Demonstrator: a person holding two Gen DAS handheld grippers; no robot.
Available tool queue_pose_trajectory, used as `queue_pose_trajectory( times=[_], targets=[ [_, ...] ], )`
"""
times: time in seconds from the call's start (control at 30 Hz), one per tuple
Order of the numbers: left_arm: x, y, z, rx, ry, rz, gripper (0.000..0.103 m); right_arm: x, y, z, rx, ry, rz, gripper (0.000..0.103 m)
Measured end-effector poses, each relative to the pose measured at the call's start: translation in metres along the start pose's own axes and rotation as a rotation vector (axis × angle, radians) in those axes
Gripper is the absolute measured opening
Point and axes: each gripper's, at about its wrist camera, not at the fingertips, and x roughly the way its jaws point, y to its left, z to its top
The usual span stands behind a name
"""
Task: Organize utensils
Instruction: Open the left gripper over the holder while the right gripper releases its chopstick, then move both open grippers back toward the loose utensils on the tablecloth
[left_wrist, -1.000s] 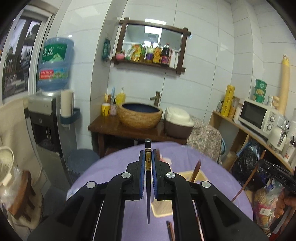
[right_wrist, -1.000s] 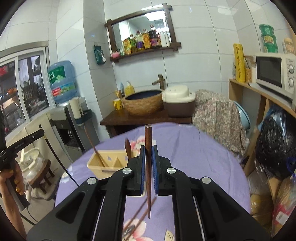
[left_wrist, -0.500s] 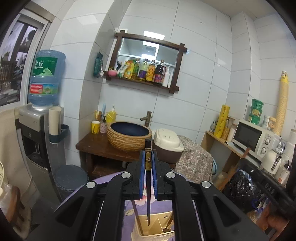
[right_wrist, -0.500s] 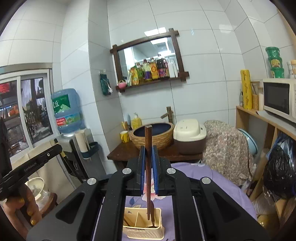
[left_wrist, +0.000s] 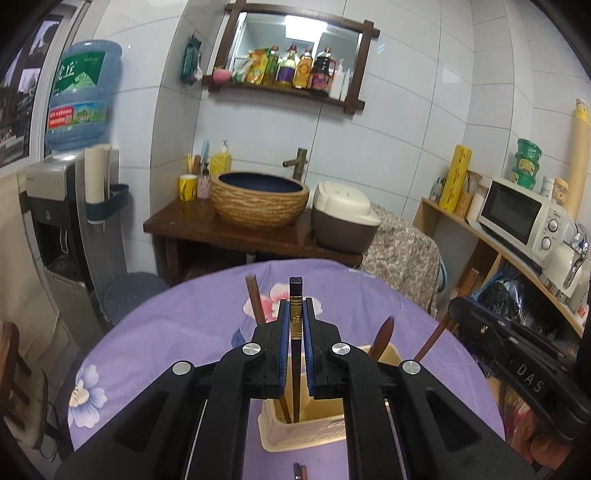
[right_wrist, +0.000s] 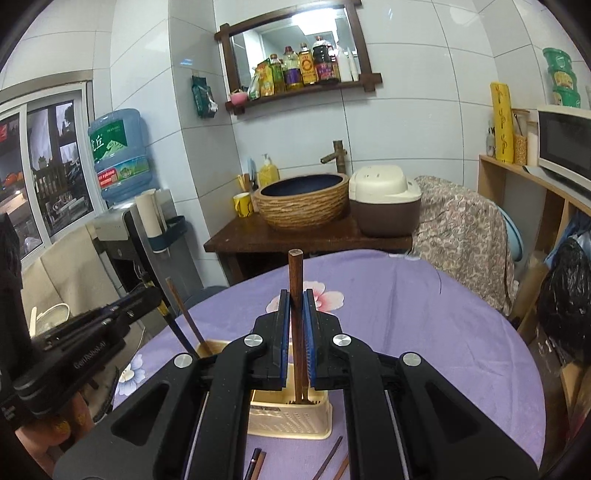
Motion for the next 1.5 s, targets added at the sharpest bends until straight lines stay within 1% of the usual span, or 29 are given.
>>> queue_pose_trajectory(
  times=[0.17,0.33,0.37,0.4,0.43,0.47,0.5,0.53,0.6,0.67,0.7,0.73,0.77,0.87,0.9,0.97,1.07,1.13,1.23,1.3,1.37,1.4,1.43,1.5],
  targets=[
    [0.012,0.003,-0.010,-0.005,0.037,0.007,0.008,0.001,-0.001,-0.001,0.001,-0.001,0.000,0.008],
    [0.009,0.003,-0.010,0.003,0.035,0.003,0.009,0.000,-0.003,-0.003,-0.007,-0.017,-0.002,0.010],
    [0.007,0.002,-0.010,0.012,0.029,0.005,0.011,-0.002,-0.003,-0.004,-0.011,-0.025,-0.006,0.011],
    [0.004,0.001,-0.011,0.022,0.022,0.007,0.015,-0.003,-0.004,-0.003,-0.012,-0.032,-0.009,0.020],
    [-0.001,0.000,-0.012,0.031,0.012,0.009,0.029,-0.006,-0.005,-0.004,-0.010,-0.045,-0.007,0.042],
    [-0.006,-0.001,-0.013,0.034,-0.003,0.010,0.050,-0.009,-0.005,-0.005,-0.004,-0.061,0.001,0.052],
    [-0.014,-0.001,-0.014,0.036,-0.029,0.010,0.057,-0.013,-0.006,-0.006,0.002,-0.076,0.006,0.060],
    [-0.020,-0.002,-0.016,0.040,-0.047,0.011,0.061,-0.016,-0.006,-0.007,0.000,-0.082,0.002,0.060],
    [-0.032,-0.003,-0.020,0.059,-0.070,0.020,0.064,-0.019,-0.005,-0.008,-0.011,-0.083,-0.017,0.062],
    [-0.045,-0.001,-0.027,0.066,-0.088,0.034,0.075,-0.026,-0.006,-0.012,-0.012,-0.091,-0.023,0.065],
    [-0.049,0.000,-0.029,0.064,-0.095,0.038,0.077,-0.029,-0.007,-0.014,-0.009,-0.093,-0.024,0.067],
    [-0.053,0.002,-0.034,0.064,-0.100,0.040,0.082,-0.033,-0.009,-0.017,-0.007,-0.092,-0.029,0.071],
    [-0.057,0.003,-0.039,0.071,-0.099,0.038,0.085,-0.036,-0.010,-0.021,-0.007,-0.088,-0.036,0.073],
    [-0.062,0.012,-0.055,0.071,-0.073,0.057,0.091,-0.045,-0.012,-0.033,-0.020,-0.071,-0.053,0.075],
    [-0.063,0.015,-0.061,0.065,-0.059,0.055,0.091,-0.049,-0.012,-0.040,-0.026,-0.063,-0.063,0.077],
    [-0.064,0.020,-0.071,0.059,-0.033,0.044,0.093,-0.054,-0.013,-0.053,-0.038,-0.042,-0.069,0.077],
    [-0.065,0.028,-0.093,0.076,0.006,0.065,0.095,-0.060,-0.015,-0.077,-0.052,0.009,-0.086,0.078],
    [-0.064,0.033,-0.108,0.085,0.037,0.083,0.095,-0.062,-0.016,-0.093,-0.072,0.043,-0.100,0.080],
    [-0.061,0.045,-0.133,0.069,0.093,0.106,0.095,-0.064,-0.019,-0.121,-0.113,0.086,-0.167,0.081],
    [-0.059,0.052,-0.149,0.055,0.140,0.104,0.089,-0.065,-0.024,-0.139,-0.109,0.120,-0.192,0.081],
    [-0.058,0.054,-0.163,0.051,0.177,0.104,0.079,-0.063,-0.032,-0.157,-0.074,0.168,-0.198,0.081],
    [-0.057,0.054,-0.168,0.053,0.195,0.105,0.076,-0.061,-0.036,-0.167,-0.055,0.194,-0.204,0.081],
    [-0.055,0.053,-0.175,0.056,0.219,0.099,0.071,-0.060,-0.039,-0.174,-0.046,0.209,-0.212,0.081],
    [-0.052,0.051,-0.183,0.052,0.260,0.069,0.066,-0.059,-0.042,-0.190,-0.034,0.233,-0.232,0.081]
  ],
)
